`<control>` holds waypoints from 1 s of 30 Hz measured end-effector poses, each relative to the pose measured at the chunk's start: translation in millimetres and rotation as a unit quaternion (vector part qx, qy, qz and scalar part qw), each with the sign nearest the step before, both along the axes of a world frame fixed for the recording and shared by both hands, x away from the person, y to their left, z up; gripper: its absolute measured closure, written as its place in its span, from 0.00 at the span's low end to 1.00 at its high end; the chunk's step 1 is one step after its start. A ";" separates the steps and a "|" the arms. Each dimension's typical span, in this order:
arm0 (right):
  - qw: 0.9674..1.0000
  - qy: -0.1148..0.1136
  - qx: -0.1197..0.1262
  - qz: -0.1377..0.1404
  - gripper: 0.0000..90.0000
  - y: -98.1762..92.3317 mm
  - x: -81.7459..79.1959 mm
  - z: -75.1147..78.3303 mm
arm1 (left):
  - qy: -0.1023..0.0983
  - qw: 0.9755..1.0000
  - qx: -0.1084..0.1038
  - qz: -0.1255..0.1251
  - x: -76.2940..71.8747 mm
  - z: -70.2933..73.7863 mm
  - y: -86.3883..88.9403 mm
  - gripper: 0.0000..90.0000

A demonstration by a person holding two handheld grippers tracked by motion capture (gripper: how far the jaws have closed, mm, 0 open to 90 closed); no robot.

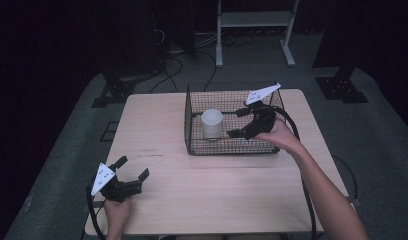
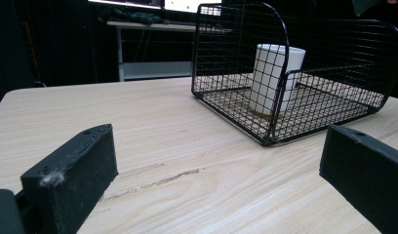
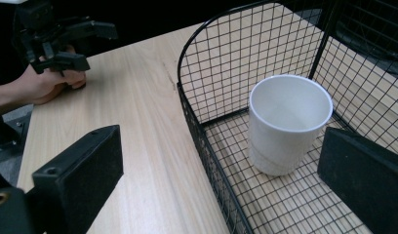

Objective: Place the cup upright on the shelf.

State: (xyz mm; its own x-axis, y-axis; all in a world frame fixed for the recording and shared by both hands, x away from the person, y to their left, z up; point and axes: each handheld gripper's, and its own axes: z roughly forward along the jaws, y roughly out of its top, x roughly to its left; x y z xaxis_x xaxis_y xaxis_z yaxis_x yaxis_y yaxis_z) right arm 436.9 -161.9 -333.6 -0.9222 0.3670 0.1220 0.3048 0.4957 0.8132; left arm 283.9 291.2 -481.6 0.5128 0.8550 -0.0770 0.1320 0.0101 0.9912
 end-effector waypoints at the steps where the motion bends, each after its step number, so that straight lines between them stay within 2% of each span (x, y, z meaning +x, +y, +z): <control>1: 1.000 0.000 -0.001 0.002 0.02 -1.0 -1.3 0.4 | 0.000 1.000 0.000 0.000 0.0 0.0 0.0 0.00; 8: 1.000 -0.004 0.006 0.007 0.02 -7.4 -13.7 -1.9 | 0.000 1.000 0.002 0.000 -0.1 0.0 -0.1 0.00; 10: 1.000 -0.001 -0.001 0.010 0.02 -8.2 -16.6 -2.6 | 0.000 1.000 0.002 0.000 -0.1 0.1 -0.2 0.00; 16: 1.000 0.003 0.000 0.012 0.02 -14.4 -24.4 -10.3 | 0.001 1.000 0.003 0.000 -0.2 0.1 -0.4 0.00; 30: 1.000 0.013 0.017 0.000 0.02 -39.8 -39.8 -28.1 | 0.001 1.000 0.004 0.000 -0.2 0.1 -0.5 0.00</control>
State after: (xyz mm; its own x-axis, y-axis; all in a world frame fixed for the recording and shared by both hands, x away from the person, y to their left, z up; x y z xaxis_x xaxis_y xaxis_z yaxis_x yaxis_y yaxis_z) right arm 397.1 -201.7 -361.6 -0.9183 0.3628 0.1586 0.3266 0.4677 0.8213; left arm 283.7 290.7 -481.5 0.5119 0.8562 -0.0705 0.1338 0.0016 0.9910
